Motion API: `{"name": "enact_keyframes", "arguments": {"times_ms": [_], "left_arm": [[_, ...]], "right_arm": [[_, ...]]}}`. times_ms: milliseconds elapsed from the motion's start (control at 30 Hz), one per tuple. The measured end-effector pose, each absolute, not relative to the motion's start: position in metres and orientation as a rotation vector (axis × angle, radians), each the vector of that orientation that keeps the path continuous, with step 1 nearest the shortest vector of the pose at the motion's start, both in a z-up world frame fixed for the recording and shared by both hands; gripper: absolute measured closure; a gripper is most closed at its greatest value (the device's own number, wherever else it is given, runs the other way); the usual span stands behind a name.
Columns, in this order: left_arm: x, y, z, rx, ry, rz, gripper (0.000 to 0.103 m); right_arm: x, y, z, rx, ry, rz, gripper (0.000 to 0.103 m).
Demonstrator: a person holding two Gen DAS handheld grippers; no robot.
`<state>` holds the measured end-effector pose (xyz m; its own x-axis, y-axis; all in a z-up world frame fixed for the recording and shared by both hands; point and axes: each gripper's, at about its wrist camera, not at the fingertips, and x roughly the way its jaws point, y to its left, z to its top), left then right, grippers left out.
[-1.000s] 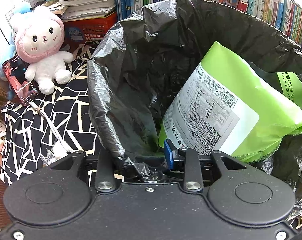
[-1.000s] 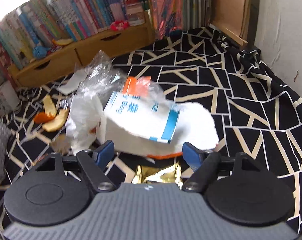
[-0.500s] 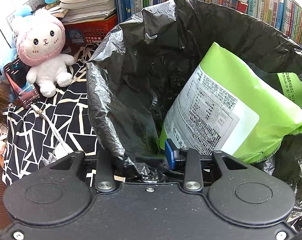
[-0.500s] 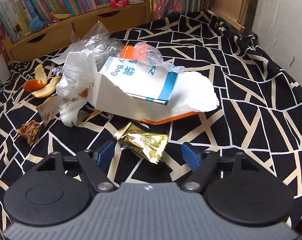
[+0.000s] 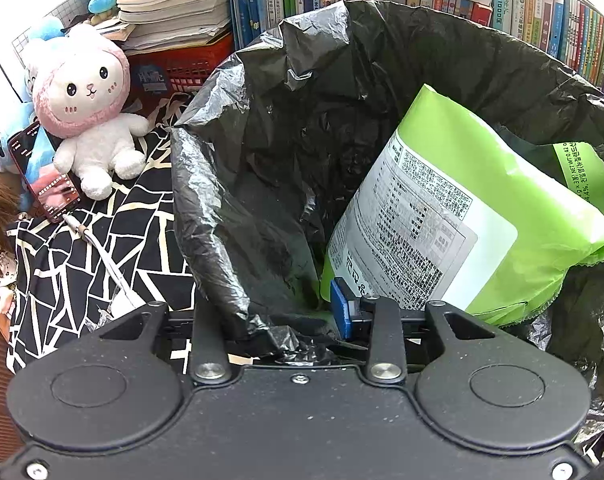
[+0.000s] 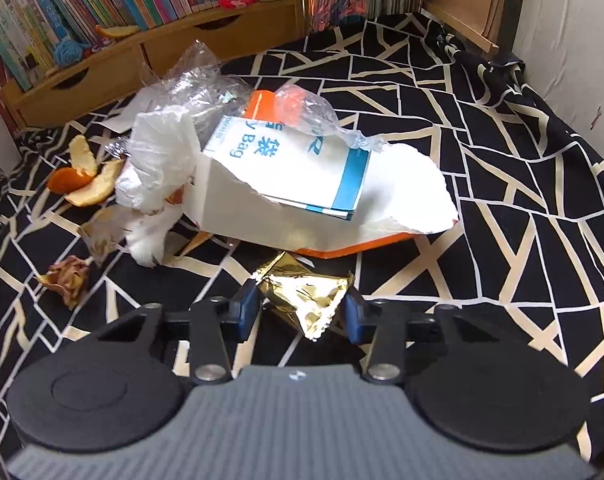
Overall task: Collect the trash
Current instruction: 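Grasp the gold candy wrapper with the right gripper, then carry the gold wrapper up over the black trash bag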
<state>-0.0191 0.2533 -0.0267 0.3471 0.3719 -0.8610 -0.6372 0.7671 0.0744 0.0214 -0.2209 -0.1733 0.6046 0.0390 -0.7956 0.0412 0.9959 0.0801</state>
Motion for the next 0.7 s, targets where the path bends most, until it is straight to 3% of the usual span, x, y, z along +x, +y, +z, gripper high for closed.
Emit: {"name": "enact_keyframes", "arguments": {"times_ms": [367,700], "left_arm": [[-0.02,0.253,-0.027,-0.295,1.023,0.658,0.068],[-0.016,0.251,-0.026,-0.264,1.036,0.673,0.068]], "right_arm": [[0.003,-0.214,-0.118,0.098,0.835,0.043,0.06],[-0.005,-0.17,-0.034,0.091,0.685,0.198,0.06]]}}
